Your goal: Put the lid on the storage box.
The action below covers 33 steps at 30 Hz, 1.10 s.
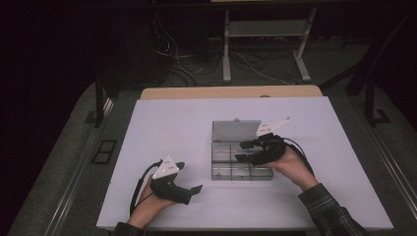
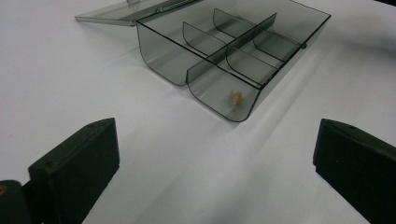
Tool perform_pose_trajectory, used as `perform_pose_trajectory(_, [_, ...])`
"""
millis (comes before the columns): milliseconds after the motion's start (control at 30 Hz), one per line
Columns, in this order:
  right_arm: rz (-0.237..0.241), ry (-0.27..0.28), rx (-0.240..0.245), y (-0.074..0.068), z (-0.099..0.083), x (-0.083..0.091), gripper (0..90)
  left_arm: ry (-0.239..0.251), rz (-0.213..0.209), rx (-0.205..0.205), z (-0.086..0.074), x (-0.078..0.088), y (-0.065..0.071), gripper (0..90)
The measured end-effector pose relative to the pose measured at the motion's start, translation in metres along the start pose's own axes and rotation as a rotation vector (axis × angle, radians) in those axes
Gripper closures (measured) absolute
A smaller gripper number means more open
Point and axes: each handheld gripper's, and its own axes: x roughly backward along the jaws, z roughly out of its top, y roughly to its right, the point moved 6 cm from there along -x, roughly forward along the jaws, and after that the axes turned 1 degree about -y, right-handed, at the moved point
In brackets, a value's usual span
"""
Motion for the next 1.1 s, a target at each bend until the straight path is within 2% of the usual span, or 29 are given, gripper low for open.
perform_pose_trajectory(233, [-0.024, 0.041, -0.017, 0.013, -0.001, 0.012, 39.3, 0.004, 0.001, 0.007, 0.01, -0.003, -0.007, 0.0])
perform_pose_trajectory(367, [-0.037, 0.043, -0.036, 0.021, -0.004, 0.016, 38.0, 0.008, 0.012, 0.014, 0.017, -0.005, -0.014, 0.0])
perform_pose_trajectory(667, [-0.068, 0.074, -0.051, 0.037, -0.006, 0.027, 39.1, 0.011, 0.033, 0.04, 0.035, -0.015, -0.029, 11.5])
perform_pose_trajectory(800, [-0.096, 0.088, -0.057, 0.048, -0.006, 0.032, 42.9, 0.016, 0.036, 0.029, 0.045, -0.023, -0.036, 17.4])
perform_pose_trajectory(1100, [-0.166, 0.106, -0.118, 0.076, -0.009, 0.035, 52.8, 0.026, 0.057, 0.024, 0.069, -0.043, -0.052, 33.1])
